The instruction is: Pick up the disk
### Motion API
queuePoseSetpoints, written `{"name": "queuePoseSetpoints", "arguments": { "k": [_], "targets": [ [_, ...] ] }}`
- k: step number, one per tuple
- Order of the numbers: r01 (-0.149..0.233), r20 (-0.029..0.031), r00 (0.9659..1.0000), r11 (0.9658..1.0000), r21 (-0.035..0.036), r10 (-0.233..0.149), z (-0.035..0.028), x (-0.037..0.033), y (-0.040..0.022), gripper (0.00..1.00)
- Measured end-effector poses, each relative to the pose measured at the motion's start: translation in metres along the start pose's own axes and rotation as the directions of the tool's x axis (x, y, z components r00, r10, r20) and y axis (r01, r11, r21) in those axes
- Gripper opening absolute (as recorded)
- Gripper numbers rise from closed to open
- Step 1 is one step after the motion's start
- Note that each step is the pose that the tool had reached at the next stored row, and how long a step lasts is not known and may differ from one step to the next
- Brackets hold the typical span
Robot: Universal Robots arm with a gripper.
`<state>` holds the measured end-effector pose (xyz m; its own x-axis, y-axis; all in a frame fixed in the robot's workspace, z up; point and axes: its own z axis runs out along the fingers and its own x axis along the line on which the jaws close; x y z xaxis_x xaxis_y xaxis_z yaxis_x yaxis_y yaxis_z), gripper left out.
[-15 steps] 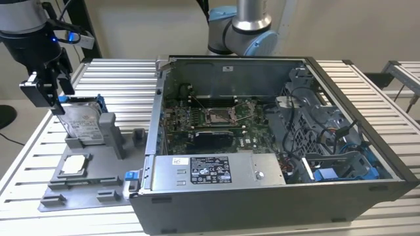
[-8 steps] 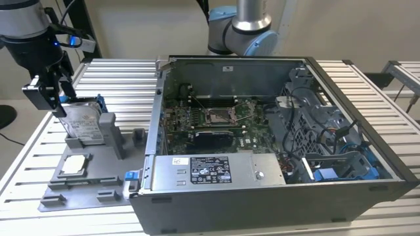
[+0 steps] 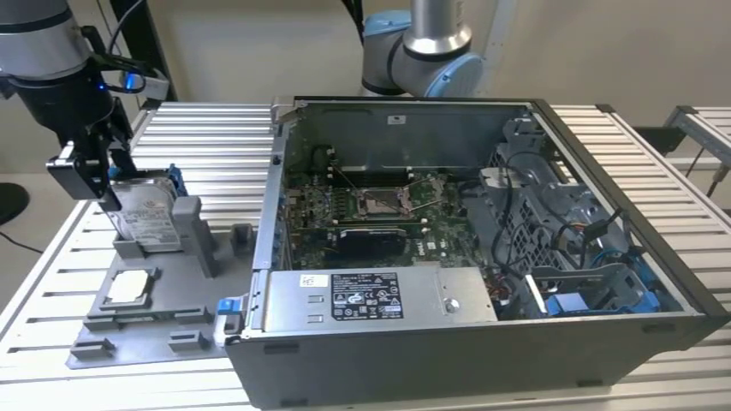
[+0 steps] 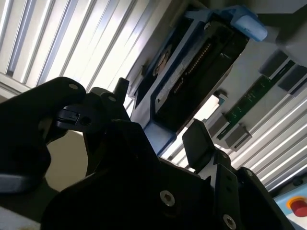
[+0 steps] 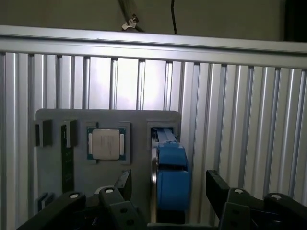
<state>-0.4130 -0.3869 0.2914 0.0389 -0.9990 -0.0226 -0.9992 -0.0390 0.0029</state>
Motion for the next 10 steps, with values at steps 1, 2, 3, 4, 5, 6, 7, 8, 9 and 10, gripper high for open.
{"name": "queuePoseSetpoints", "arguments": {
  "k": [1, 2, 3, 4, 5, 6, 7, 8, 9, 10],
  "targets": [
    [0.0, 0.0, 1.0, 1.0, 0.0, 0.0, 0.0007, 0.0, 0.0002, 1.0],
    [0.0, 0.0, 1.0, 1.0, 0.0, 0.0, 0.0016, 0.0, 0.0005, 1.0],
    [0.0, 0.0002, 1.0, 1.0, 0.0001, 0.0, 0.0025, 0.0, 0.0007, 1.0],
    [0.0, 0.0003, 1.0, 1.0, 0.0003, 0.0, 0.0036, 0.0, 0.0011, 1.0],
    [0.0, 0.0003, 1.0, 1.0, 0.0008, 0.0, 0.0047, 0.0, 0.0014, 1.0],
    [0.0, 0.0002, 1.0, 1.0, 0.0013, 0.0, 0.0057, 0.0, 0.0016, 1.0],
    [0.0, 0.0002, 1.0, 1.0, 0.0018, 0.0, 0.0069, 0.0001, 0.0019, 1.0],
    [0.0, 0.0003, 1.0, 1.0, 0.0023, 0.0, 0.0082, 0.0001, 0.0019, 1.0],
    [0.0, 0.0005, 1.0, 1.0, 0.0025, 0.0, 0.0095, 0.0001, 0.002, 1.0],
    [0.0, 0.0008, 1.0, 1.0, 0.0028, 0.0, 0.0108, 0.0002, 0.0021, 1.0]
  ]
}}
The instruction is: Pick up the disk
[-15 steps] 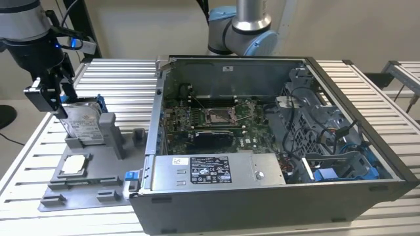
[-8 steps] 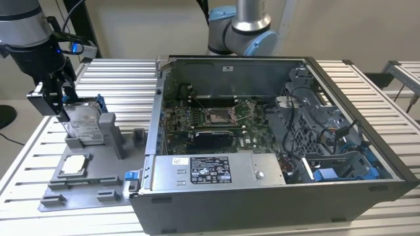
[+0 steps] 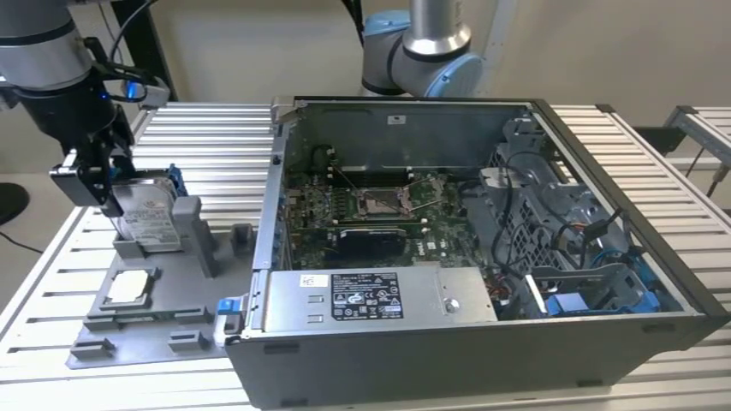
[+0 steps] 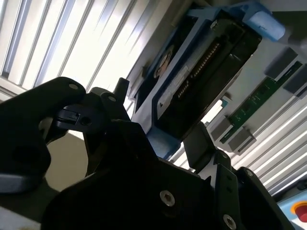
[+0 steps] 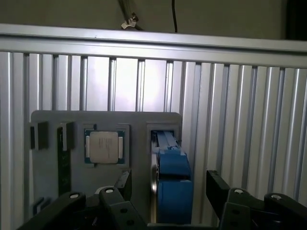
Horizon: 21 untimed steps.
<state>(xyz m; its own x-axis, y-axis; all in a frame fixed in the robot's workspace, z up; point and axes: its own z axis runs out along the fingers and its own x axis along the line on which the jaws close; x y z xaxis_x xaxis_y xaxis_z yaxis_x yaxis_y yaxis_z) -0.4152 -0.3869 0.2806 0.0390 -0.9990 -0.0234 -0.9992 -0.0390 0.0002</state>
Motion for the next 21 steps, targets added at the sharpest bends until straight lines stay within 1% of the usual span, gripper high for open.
{"name": "queuePoseSetpoints", "arguments": {
  "k": [5, 10, 21],
  "targets": [
    [0.0, 0.0009, 1.0, 1.0, 0.0003, 0.0, 0.0063, 0.0001, 0.0004, 1.0],
    [0.0, 0.0018, 1.0, 1.0, 0.0004, 0.0, 0.0112, 0.0002, 0.0005, 1.0],
    [0.0, 0.0012, 1.0, 1.0, 0.0003, 0.0, 0.0116, 0.0002, 0.0005, 1.0]
  ]
}}
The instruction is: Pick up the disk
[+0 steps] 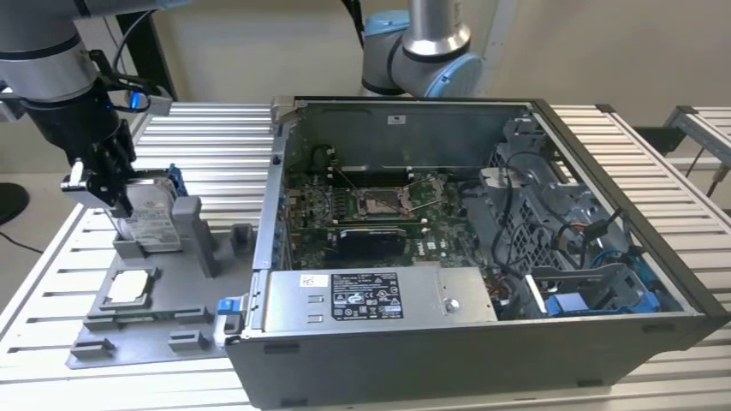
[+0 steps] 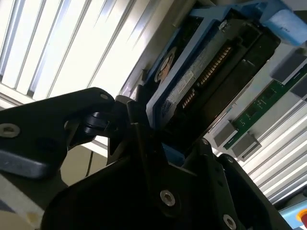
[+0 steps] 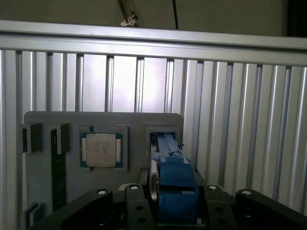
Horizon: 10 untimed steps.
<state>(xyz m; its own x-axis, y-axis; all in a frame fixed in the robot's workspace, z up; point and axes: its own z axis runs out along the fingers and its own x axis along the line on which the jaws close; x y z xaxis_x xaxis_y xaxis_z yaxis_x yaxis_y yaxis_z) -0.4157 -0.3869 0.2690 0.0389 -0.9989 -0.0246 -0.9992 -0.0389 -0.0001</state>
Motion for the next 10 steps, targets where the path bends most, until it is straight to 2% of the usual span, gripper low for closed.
{"name": "queuePoseSetpoints", "arguments": {
  "k": [5, 6, 10],
  "targets": [
    [0.0, -0.0001, 1.0, 1.0, 0.0, 0.0, 0.0, 0.0, 0.0, 1.0],
    [0.0, -0.0005, 1.0, 1.0, -0.0001, 0.0, 0.0, 0.0001, 0.0, 0.0],
    [0.0, -0.0003, 1.0, 1.0, -0.0001, 0.0, 0.0, 0.0, 0.0, 0.0]
  ]
}}
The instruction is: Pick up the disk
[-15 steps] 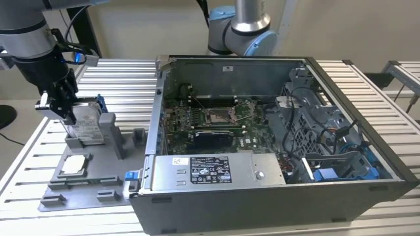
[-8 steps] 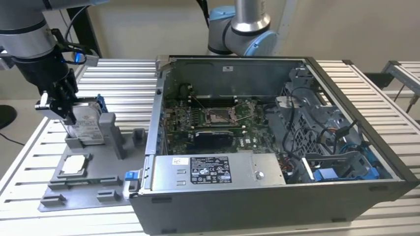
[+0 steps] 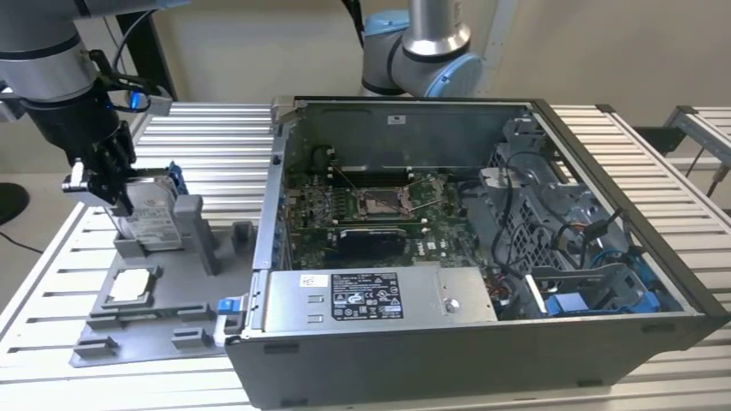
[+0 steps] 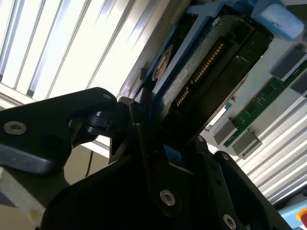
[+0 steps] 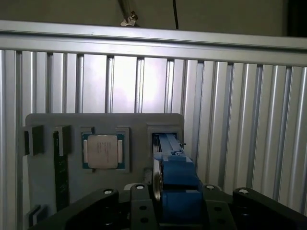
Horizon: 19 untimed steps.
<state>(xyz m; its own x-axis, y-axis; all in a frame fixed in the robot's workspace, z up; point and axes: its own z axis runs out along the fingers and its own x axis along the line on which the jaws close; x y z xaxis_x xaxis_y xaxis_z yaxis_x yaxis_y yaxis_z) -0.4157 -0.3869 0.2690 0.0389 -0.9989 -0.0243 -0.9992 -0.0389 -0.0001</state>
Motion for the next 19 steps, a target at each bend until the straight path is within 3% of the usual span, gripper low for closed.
{"name": "queuePoseSetpoints", "arguments": {
  "k": [13, 19],
  "targets": [
    [0.0, -0.0006, 1.0, 1.0, 0.0002, 0.0, 0.0001, 0.0, 0.0, 0.0],
    [0.0, -0.0007, 1.0, 1.0, 0.0001, 0.0, -0.0061, -0.0001, 0.0, 0.0]
  ]
}}
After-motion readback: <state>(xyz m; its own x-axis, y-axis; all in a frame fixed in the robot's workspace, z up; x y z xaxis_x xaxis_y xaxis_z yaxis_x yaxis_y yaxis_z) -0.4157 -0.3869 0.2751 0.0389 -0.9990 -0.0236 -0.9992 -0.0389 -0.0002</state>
